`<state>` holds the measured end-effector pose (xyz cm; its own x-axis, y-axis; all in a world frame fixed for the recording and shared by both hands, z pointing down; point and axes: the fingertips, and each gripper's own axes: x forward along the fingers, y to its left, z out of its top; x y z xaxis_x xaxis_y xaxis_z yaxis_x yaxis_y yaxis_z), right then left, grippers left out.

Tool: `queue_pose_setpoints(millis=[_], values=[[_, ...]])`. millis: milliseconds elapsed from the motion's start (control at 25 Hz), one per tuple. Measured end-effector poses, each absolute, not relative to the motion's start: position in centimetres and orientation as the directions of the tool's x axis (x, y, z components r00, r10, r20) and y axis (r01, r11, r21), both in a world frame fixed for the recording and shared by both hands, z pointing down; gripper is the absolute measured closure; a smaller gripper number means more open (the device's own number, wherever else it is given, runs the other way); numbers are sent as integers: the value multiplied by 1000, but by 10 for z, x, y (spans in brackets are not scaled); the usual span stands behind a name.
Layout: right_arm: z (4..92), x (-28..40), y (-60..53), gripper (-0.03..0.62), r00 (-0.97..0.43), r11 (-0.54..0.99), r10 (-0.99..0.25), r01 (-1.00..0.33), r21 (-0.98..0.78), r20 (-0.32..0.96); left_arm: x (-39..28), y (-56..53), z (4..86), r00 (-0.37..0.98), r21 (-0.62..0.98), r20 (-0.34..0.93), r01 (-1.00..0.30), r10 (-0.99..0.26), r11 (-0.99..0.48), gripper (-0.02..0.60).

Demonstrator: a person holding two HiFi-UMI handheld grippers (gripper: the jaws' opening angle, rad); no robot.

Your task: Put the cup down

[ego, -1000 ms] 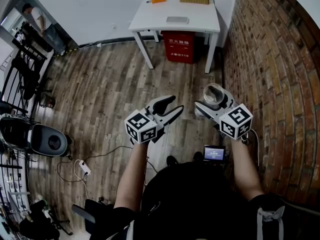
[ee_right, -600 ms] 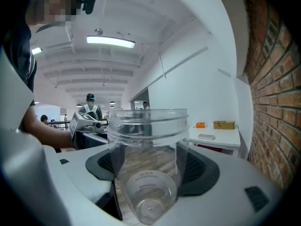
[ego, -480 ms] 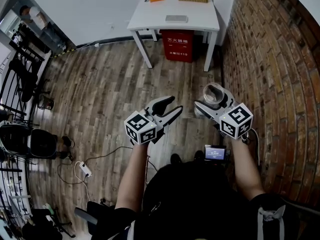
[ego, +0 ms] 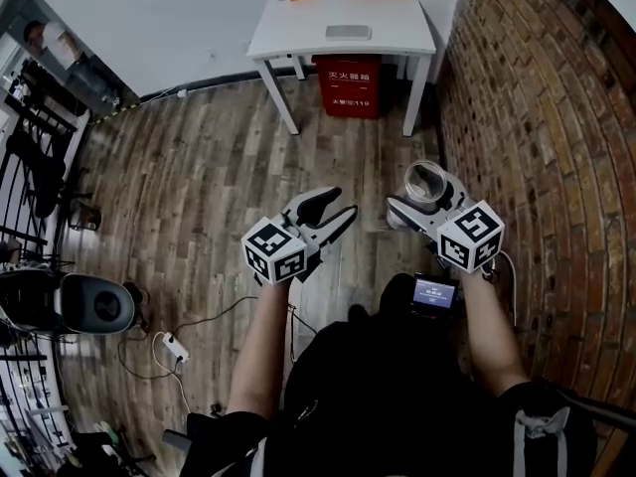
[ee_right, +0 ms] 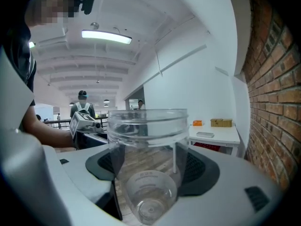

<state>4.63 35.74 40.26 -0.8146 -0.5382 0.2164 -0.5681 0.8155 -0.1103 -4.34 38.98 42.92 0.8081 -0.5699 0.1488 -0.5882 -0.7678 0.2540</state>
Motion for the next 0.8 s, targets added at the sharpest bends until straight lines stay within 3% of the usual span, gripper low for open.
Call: queue_pose_setpoints(millis=[400,800], values=[[423,28,285,240,-822,820,-523,-558,-130,228,-66,323,451,790,277,165,-611,-590,-742,383],[421,35,119,240,-842,834,-500,-531,-150,200,-60,162,452,757,282,178,-651,-629,-704,387]])
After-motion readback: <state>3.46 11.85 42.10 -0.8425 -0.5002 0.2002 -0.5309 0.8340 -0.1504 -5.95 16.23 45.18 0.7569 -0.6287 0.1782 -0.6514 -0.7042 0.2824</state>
